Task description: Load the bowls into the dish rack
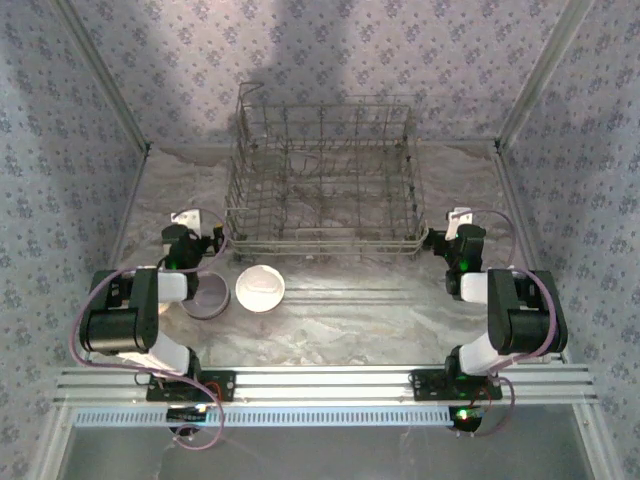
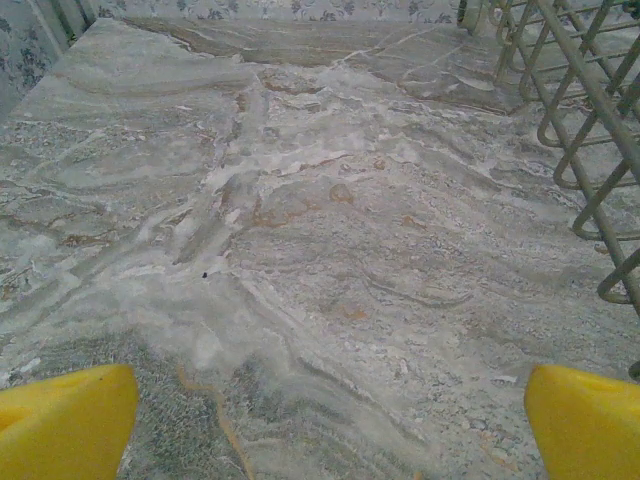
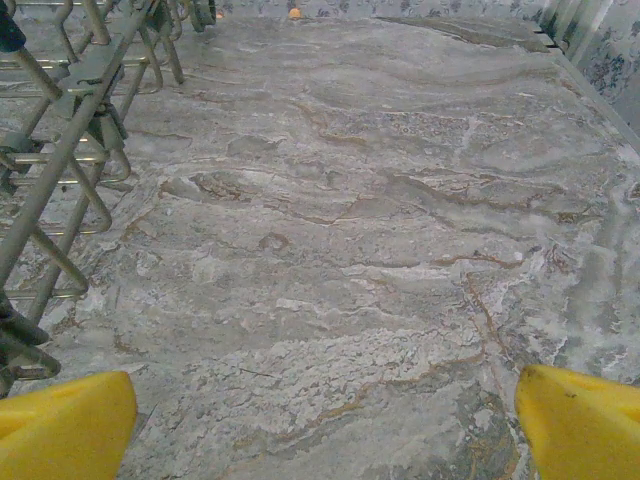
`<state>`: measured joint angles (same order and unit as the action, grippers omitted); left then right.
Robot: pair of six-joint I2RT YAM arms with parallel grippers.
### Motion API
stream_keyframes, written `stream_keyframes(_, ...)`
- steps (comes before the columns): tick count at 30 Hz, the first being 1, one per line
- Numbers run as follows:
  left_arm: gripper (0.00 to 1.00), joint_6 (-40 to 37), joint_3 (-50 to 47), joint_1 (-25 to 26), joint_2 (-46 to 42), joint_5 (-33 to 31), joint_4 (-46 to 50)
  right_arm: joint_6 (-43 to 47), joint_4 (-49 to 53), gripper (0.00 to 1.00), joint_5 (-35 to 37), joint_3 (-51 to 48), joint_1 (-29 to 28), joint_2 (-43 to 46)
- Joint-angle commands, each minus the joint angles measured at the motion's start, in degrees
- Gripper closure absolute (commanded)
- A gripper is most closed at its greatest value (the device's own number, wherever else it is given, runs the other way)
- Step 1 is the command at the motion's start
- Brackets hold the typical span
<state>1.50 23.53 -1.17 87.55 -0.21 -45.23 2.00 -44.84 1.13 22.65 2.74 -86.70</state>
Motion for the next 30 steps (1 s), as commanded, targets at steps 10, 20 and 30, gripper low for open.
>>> stream_keyframes(10, 0.01, -0.62, 0.11, -0.44, 0.34, 1.17, -1.52, -0.24, -0.69, 0.01, -2.07, 0.12, -0.2, -0.42)
stream_keyframes(20, 0.01, -0.49, 0.2, -0.42, 0.4, 1.27, -1.35, -0.24, -0.69, 0.01, -2.2, 0.16, -0.11, -0.4)
stream_keyframes(30, 0.01, -0.11, 0.47, -0.98, 0.24, 1.71, -1.07, -1.56, 8.15, 0.01, 0.78, 4.21, -0.15, 2.65)
